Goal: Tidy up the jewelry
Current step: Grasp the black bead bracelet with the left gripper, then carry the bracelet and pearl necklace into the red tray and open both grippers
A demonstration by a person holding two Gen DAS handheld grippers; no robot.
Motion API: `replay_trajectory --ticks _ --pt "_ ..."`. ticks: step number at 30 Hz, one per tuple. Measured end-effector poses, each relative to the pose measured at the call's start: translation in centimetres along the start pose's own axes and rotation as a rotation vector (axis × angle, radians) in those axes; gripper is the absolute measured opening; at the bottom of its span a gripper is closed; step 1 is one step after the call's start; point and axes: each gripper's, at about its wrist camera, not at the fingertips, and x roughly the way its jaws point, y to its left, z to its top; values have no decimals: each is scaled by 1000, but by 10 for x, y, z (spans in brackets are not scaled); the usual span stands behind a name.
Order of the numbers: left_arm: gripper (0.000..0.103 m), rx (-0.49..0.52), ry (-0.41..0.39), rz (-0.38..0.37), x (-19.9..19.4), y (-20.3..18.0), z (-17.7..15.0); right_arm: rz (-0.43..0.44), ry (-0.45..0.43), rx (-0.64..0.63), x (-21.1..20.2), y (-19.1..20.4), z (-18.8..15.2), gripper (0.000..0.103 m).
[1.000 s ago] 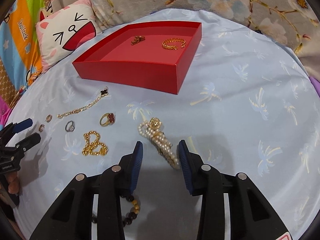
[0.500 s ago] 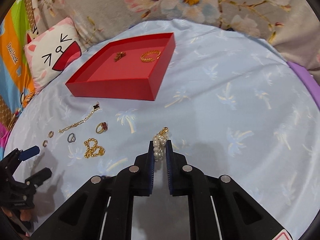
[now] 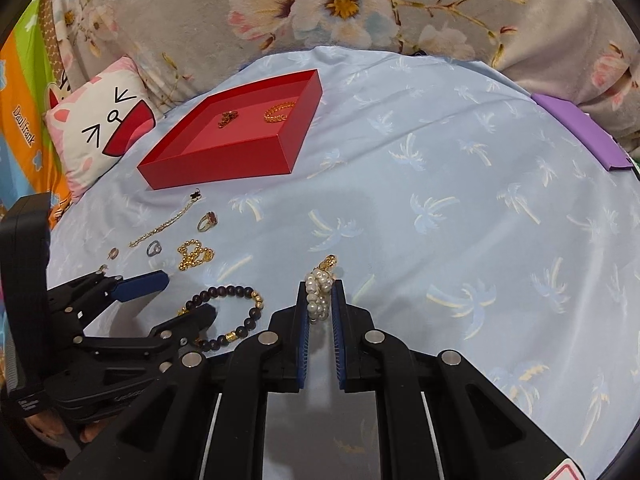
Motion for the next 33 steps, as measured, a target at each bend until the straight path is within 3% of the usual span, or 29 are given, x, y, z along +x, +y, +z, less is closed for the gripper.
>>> replay_trajectory --ticks 4,6,8,9,14,20,26,33 --pt "47 0 -7 19 0 1 3 17 7 10 4 -4 -1 10" --pt "26 4 -18 22 -1 0 3 24 11 18 6 -7 -1 10" --pt "19 10 -17 17 -2 2 3 24 11 26 7 -10 -1 10" --pt "10 12 -17 10 -2 2 3 26 11 29 7 -10 -1 10" --pt "7 -8 -4 -68 -7 6 3 31 1 36 4 -11 1 10" --pt "7 -19 -44 -113 -31 16 10 61 -37 15 -14 0 9 10" --pt "7 -24 -112 -121 -63 41 34 67 -79 -65 -29 23 37 10" --pt "7 -52 -260 -59 -98 94 97 83 -171 -150 -25 53 101 9"
